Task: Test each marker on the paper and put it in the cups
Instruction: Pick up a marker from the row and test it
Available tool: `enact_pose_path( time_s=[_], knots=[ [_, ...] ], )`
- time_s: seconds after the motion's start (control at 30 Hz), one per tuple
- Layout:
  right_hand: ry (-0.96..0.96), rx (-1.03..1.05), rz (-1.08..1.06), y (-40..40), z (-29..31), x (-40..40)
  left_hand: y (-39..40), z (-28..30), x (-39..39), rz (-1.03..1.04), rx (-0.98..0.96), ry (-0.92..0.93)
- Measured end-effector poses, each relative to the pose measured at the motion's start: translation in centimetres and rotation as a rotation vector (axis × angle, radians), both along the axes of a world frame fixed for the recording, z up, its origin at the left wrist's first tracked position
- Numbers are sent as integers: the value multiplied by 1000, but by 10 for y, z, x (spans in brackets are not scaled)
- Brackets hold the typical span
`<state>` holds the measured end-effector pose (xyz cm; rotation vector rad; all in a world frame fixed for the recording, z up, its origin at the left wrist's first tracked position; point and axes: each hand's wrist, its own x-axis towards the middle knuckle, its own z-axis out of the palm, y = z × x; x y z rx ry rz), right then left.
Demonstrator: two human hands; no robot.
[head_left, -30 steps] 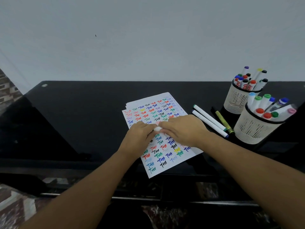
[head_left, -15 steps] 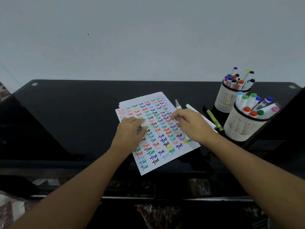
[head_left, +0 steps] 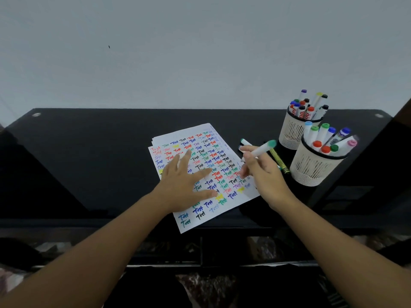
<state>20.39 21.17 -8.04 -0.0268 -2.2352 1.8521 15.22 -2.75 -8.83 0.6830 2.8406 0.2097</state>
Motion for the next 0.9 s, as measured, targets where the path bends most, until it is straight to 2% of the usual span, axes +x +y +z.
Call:
enact_pose_path(
  time_s=[0.2, 0.57, 0.9],
  knots=[
    [-6, -15, -59, 15, -2, 14, -11, -16, -15, 66, 38, 16],
    [-5, 190, -35, 24, -18, 30, -12, -15, -8, 80, 90, 72],
    [-72, 163, -83, 24, -21, 30, -11, -14, -6, 78, 102, 92]
  ],
)
